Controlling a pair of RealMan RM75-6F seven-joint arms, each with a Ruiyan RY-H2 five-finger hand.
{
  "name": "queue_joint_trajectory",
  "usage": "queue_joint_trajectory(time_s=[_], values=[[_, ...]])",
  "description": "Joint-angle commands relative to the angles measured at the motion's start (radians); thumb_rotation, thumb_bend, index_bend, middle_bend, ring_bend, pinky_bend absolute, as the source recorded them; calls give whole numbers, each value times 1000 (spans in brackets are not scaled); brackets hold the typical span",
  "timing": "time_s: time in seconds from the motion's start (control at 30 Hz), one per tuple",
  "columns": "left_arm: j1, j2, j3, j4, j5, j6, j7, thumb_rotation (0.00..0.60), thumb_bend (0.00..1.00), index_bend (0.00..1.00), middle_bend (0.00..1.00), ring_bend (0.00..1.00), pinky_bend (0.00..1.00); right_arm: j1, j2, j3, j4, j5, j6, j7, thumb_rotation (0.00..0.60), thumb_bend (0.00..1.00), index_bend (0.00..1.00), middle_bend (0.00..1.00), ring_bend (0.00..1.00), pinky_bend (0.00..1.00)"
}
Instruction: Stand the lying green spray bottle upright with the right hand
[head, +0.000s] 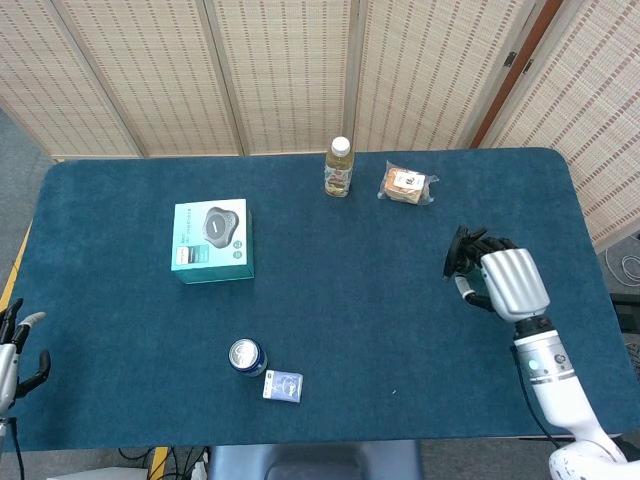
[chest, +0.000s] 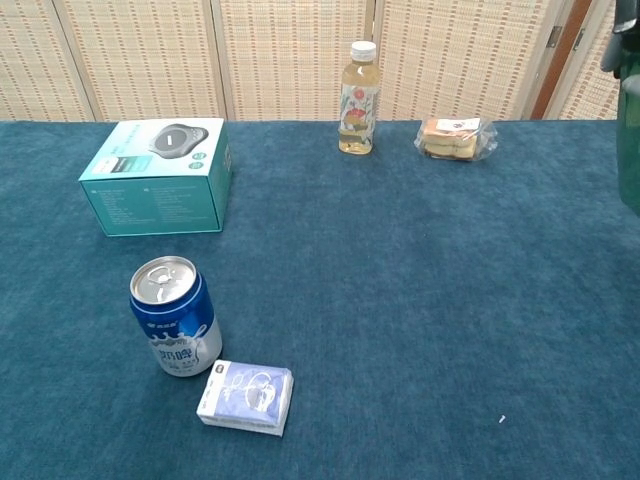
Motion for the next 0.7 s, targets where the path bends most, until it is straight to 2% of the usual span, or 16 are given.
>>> queue_joint_trajectory(time_s=[0.03, 0.1, 0.23, 0.53, 0.7], values=[[-4, 3, 0, -1, 0, -6, -3, 600, 508, 176, 0, 0, 0, -29, -29, 27, 0, -25, 24, 170, 600, 356, 524, 577, 374, 380], [-6, 6, 1, 0, -1, -12, -5, 600, 508, 176, 0, 0, 0, -43, -38, 40, 12, -38, 27, 291, 600, 356, 524, 577, 374, 380], [-11, 21, 3, -4, -1, -26, -15, 600, 508, 176, 0, 0, 0, -69, -41, 48, 38, -63, 37, 437, 600, 356, 524, 577, 374, 380], [-26, 44, -1, -27, 18, -26, -15, 600, 508, 176, 0, 0, 0, -110, -50, 44, 88, -107, 65, 551, 600, 357, 524, 577, 374, 381], [-29, 47, 1, -32, 18, -26, -9, 600, 508, 176, 0, 0, 0, -139, -94, 43, 143, -148, 107, 684, 600, 356, 524, 577, 374, 381]])
